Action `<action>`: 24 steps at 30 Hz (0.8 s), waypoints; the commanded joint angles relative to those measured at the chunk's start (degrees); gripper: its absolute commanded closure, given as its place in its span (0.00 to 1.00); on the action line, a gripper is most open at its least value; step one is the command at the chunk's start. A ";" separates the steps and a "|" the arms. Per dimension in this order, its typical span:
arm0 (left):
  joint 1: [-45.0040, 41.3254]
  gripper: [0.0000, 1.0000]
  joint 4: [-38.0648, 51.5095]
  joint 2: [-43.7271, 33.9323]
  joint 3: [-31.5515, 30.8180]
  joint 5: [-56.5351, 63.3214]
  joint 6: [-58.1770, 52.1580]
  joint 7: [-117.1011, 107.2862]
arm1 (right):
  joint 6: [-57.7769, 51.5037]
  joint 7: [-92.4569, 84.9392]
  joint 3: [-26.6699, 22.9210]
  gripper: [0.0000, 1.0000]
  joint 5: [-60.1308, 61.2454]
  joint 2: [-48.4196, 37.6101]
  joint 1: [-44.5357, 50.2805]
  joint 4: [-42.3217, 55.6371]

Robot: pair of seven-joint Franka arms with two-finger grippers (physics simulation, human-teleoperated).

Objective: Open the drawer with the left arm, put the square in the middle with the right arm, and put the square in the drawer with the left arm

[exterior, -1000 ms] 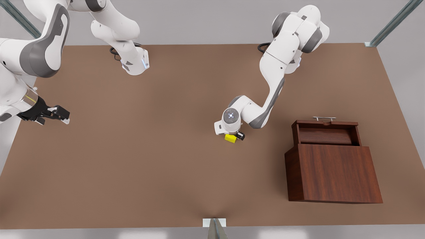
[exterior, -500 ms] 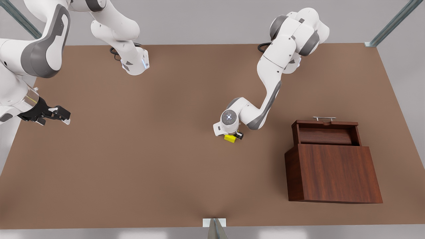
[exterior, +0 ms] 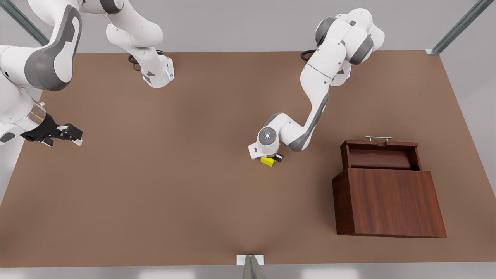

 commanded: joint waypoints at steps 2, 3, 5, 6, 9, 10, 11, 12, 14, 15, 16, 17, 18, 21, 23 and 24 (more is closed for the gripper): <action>0.02 0.28 0.31 -0.88 0.00 -0.17 -2.24 -1.53 | 0.01 -0.02 -0.01 0.00 0.01 -0.10 0.00 0.03; 0.11 0.28 0.31 -3.08 0.09 -0.26 -4.27 -1.36 | 0.01 -0.02 -0.01 0.00 0.01 -0.01 0.00 0.03; 0.20 0.28 0.31 -7.03 0.53 -0.44 -7.87 -0.92 | 0.01 -0.02 -0.01 0.00 -0.08 -0.01 0.09 0.03; 0.20 0.27 0.31 -8.53 0.53 -0.53 -9.54 -0.92 | -0.16 0.06 0.07 0.00 -0.08 -0.10 0.00 0.03; 0.64 0.27 0.31 -13.71 1.41 -0.88 -14.73 -0.13 | 0.01 0.06 -0.01 0.00 -0.17 -0.10 -0.44 0.12; 0.81 0.27 0.31 -15.73 2.28 -1.14 -17.45 1.89 | 0.01 0.06 -0.01 0.00 -0.08 -0.10 -0.35 0.12; 0.99 0.27 0.31 -17.49 2.98 -1.93 -19.65 3.21 | 0.01 0.06 -0.01 0.00 -0.08 -0.10 -0.35 0.12; 0.99 0.27 -0.31 -19.86 4.57 -3.51 -22.11 6.02 | 0.01 0.06 -0.01 0.00 -0.08 -0.10 -0.35 0.12; 0.99 0.27 -0.57 -22.76 7.73 -3.69 -26.15 10.33 | 0.01 0.06 -0.01 0.00 -0.08 -0.10 -0.44 0.12; 0.99 0.27 -1.36 -24.26 9.75 -3.78 -27.65 12.44 | 0.01 0.06 -0.01 0.00 -0.08 -0.01 -0.35 0.03; 0.99 0.27 -3.12 -26.11 11.07 -3.78 -27.65 13.93 | 0.01 0.06 -0.01 0.00 -0.08 -0.01 -0.18 0.03; 0.99 0.27 -3.82 -27.24 12.56 -3.78 -28.44 15.69 | 0.01 0.06 -0.01 0.00 -0.08 -0.10 -0.35 0.03; 0.90 0.26 -4.53 -28.57 15.20 -4.39 -29.75 19.11 | 0.01 0.06 -0.01 0.00 -0.08 -0.01 -0.44 0.03; 0.81 0.26 -7.51 -31.90 22.58 -4.39 -30.73 28.70 | 0.10 0.06 -0.01 0.00 -0.08 -0.01 -0.35 0.03; 0.81 0.26 -8.04 -32.35 26.01 -4.39 -30.73 33.01 | 0.19 0.06 -0.01 0.00 -0.08 -0.01 -0.35 0.03; 0.81 0.26 -8.04 -32.17 26.98 -4.39 -30.64 34.15 | 0.19 0.06 -0.01 0.00 0.01 -0.01 -0.35 0.03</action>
